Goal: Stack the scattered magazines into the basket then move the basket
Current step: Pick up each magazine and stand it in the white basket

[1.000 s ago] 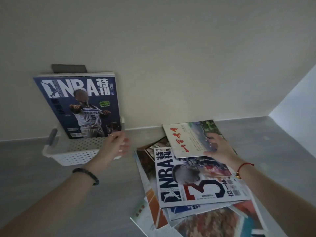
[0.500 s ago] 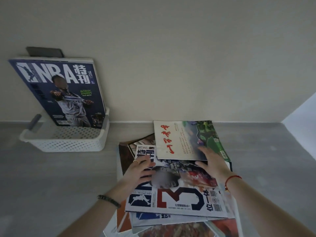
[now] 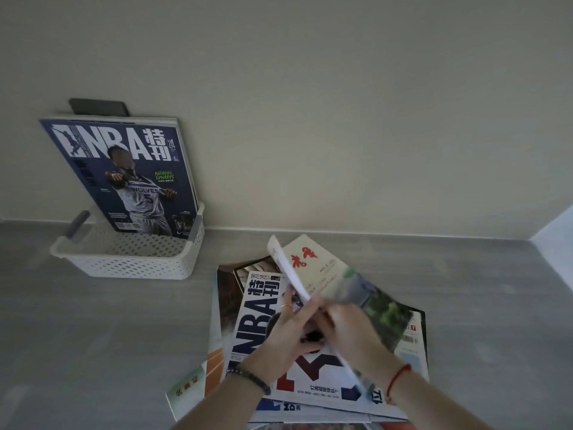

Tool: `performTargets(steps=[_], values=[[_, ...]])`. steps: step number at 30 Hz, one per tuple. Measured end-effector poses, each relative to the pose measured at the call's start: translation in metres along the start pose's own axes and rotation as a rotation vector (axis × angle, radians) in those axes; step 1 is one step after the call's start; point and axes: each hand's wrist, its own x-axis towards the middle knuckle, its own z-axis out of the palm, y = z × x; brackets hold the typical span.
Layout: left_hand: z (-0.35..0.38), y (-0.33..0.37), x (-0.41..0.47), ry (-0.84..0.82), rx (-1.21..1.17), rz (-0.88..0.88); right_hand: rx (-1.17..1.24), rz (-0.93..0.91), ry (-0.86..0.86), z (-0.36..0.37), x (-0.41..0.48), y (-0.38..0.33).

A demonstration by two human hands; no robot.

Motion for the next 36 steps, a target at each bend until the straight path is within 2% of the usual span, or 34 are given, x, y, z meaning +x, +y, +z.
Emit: performTargets(steps=[2, 4, 5, 8, 10, 13, 16, 21, 26, 30, 36], values=[[-0.004, 0.001, 0.002, 0.151, -0.03, 0.065, 0.049, -0.08, -0.016, 0.012, -0.009, -0.018], [-0.014, 0.006, -0.003, 0.232, -0.018, 0.097, 0.129, -0.079, -0.052, 0.015, -0.014, -0.023], [-0.019, 0.01, -0.008, 0.233, -0.005, 0.111, 0.166, -0.04, -0.047, 0.012, -0.014, -0.023], [-0.035, 0.028, -0.026, 0.22, 0.111, 0.215, 0.254, 0.12, 0.128, -0.007, -0.007, -0.014], [-0.045, 0.043, -0.036, 0.189, 0.162, 0.293, 0.412, 0.251, 0.201, -0.025, -0.001, -0.014], [-0.063, 0.07, -0.054, 0.155, 0.272, 0.351, 0.654, 0.366, 0.203, -0.046, 0.011, -0.027], [-0.083, 0.101, -0.073, 0.16, 0.392, 0.43, 0.802, 0.36, 0.146, -0.052, 0.025, -0.046], [-0.125, 0.175, -0.112, 0.194, 0.523, 0.589, 0.597, 0.24, 0.317, -0.055, 0.063, -0.11], [-0.168, 0.264, -0.142, 0.358, 0.592, 0.748, 0.754, 0.071, 0.503, -0.062, 0.122, -0.196], [-0.207, 0.32, -0.152, 0.49, 0.625, 0.866, 0.664, 0.0, 0.6, -0.062, 0.165, -0.248], [-0.271, 0.357, -0.133, 0.666, 0.672, 0.809, 0.487, 0.043, 0.63, -0.038, 0.215, -0.28]])
